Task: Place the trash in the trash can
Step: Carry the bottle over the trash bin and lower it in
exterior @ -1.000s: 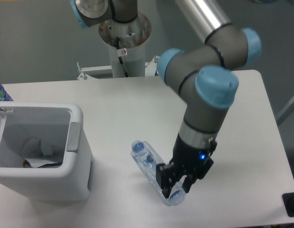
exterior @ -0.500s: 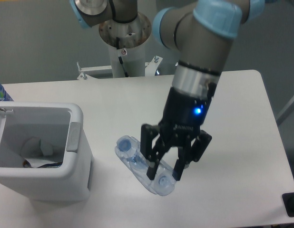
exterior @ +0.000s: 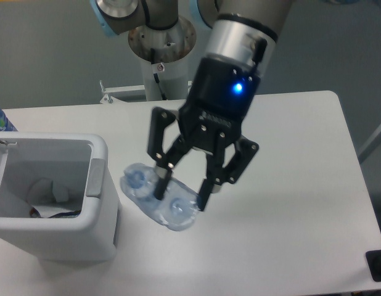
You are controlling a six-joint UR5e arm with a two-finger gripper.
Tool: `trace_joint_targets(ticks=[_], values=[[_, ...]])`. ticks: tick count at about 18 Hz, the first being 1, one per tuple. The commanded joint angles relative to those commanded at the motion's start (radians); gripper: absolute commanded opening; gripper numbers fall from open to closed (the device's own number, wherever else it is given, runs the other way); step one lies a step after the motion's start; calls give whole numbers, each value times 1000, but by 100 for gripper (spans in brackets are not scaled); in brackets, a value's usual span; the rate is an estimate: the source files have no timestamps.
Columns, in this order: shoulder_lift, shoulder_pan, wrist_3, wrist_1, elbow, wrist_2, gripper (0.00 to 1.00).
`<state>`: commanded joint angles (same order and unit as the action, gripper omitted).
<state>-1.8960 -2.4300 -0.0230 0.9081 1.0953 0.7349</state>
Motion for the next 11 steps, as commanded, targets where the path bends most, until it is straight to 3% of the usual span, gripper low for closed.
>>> trace_joint_targets(ticks=[5,11], values=[[12,89,14,0,26,-3,43],[25,121,18,0,86,4,44]])
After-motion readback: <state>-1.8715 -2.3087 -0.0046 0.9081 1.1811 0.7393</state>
